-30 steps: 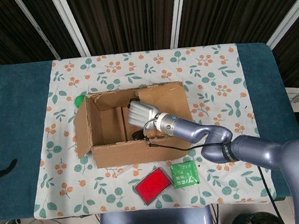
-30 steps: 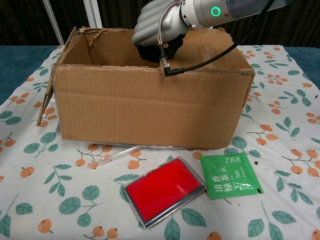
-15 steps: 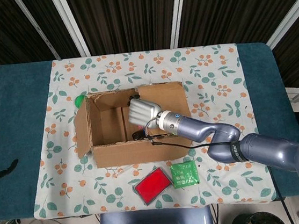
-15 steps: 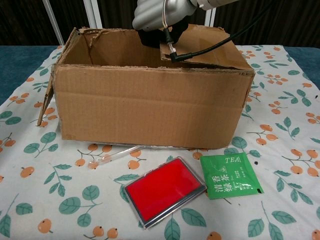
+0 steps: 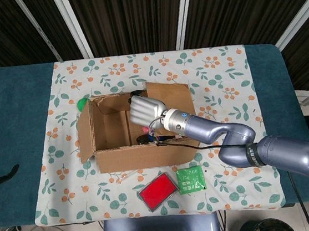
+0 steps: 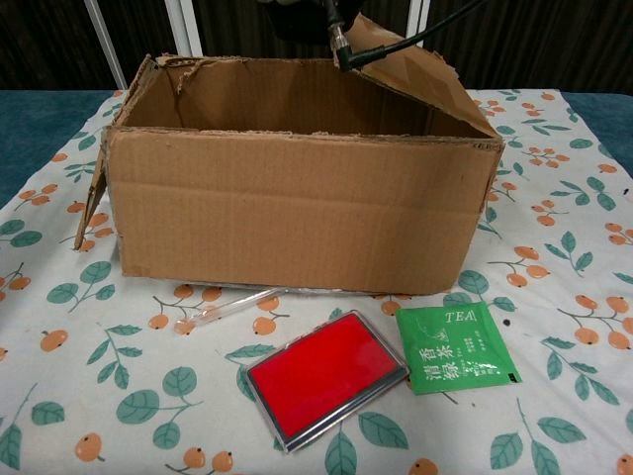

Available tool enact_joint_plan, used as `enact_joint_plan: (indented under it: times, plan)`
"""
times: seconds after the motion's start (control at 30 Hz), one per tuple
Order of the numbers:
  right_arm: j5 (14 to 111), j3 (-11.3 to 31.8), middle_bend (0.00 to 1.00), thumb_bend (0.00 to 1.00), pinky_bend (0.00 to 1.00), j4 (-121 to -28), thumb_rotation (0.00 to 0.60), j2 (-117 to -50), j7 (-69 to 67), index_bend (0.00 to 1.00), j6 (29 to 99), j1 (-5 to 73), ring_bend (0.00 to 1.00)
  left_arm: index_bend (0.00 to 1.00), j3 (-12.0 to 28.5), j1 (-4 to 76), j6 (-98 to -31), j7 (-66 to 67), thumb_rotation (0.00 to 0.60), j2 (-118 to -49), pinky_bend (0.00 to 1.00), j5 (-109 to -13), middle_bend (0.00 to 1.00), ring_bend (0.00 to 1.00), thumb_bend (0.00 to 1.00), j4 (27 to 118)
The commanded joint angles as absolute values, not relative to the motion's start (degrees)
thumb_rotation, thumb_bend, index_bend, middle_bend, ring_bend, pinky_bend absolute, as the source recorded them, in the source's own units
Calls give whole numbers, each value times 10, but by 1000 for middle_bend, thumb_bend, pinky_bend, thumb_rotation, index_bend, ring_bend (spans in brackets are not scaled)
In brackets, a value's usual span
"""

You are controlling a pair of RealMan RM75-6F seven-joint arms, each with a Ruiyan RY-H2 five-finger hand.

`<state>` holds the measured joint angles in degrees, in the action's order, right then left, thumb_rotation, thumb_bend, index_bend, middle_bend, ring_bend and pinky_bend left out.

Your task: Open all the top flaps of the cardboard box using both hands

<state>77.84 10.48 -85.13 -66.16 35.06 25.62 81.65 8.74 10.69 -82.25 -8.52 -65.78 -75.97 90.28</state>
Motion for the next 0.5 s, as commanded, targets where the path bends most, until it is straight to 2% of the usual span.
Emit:
enact_joint_plan:
  times: [0.03, 0.5]
  plan:
    - [771, 106, 536, 1000, 364, -860, 600, -645, 363, 711, 254, 821, 341, 0, 88, 107, -822, -85, 600, -658, 0, -760, 0, 0, 180, 903]
    - [692, 76, 534, 1000, 364, -911, 600, -564, 454, 711, 268, 817, 340, 0, 89, 104, -823, -85, 600, -657, 0, -766, 0, 0, 181, 908]
